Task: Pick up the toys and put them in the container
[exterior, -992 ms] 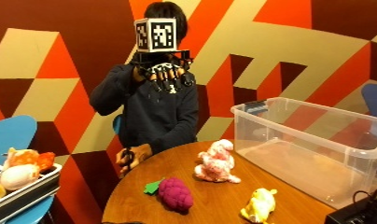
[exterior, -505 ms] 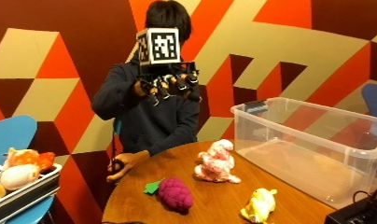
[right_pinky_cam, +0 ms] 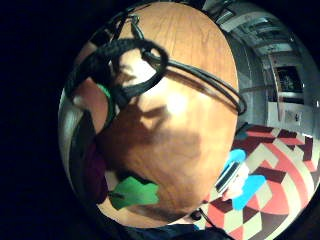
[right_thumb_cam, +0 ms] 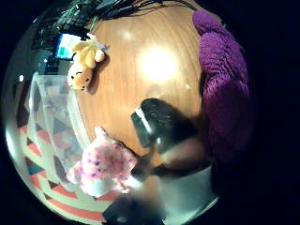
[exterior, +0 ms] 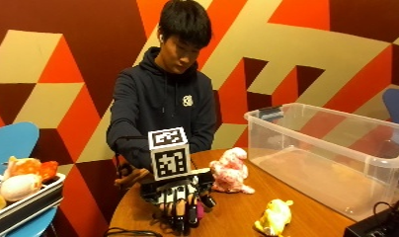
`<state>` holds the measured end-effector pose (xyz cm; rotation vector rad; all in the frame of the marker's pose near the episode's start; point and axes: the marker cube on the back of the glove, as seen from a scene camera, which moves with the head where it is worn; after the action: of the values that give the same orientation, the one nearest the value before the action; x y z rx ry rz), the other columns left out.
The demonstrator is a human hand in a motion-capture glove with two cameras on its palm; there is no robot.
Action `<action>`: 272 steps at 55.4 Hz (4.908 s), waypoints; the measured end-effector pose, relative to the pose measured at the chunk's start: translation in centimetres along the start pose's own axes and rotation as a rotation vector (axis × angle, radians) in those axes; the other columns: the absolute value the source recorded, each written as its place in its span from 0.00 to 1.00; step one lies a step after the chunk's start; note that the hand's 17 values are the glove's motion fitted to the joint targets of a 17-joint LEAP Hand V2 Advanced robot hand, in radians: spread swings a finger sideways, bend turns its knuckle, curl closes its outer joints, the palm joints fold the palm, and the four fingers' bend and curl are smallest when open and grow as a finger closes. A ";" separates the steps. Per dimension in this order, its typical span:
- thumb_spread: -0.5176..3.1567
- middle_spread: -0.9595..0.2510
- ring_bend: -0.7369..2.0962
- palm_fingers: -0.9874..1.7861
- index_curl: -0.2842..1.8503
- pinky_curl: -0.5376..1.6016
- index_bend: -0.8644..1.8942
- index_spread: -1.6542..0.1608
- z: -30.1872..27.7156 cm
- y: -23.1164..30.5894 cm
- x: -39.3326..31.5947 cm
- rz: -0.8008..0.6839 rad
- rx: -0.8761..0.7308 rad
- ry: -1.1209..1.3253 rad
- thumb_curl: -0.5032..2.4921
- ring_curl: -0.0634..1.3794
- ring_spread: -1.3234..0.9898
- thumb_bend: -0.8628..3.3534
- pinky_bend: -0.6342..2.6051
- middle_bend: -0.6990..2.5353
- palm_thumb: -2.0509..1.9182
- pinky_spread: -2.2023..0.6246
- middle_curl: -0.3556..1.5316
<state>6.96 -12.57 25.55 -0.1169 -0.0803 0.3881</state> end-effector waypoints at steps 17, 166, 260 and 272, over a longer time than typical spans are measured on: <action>0.52 0.72 0.77 0.60 0.14 0.46 0.36 0.84 -0.5 -0.8 -0.8 -0.053 0.079 0.071 0.30 0.37 0.45 0.26 0.64 0.46 0.65 0.65 0.45; 0.37 0.63 0.60 0.68 0.42 0.44 0.57 0.74 -5.3 12.4 -17.1 -0.786 -0.082 -0.017 0.43 0.40 0.40 0.26 0.47 0.43 0.70 0.65 0.55; 0.50 0.78 0.30 0.26 0.35 0.42 0.36 0.74 -11.1 -6.2 -15.0 -0.568 -0.172 0.312 0.33 0.23 0.58 0.23 0.45 0.25 0.63 0.80 0.38; 0.49 0.79 0.30 0.27 0.33 0.42 0.37 0.74 -6.9 -8.9 -16.0 -0.595 -0.229 0.365 0.32 0.19 0.58 0.22 0.44 0.25 0.64 0.80 0.34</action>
<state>-3.77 -27.51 18.99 -0.3770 0.2003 -0.2423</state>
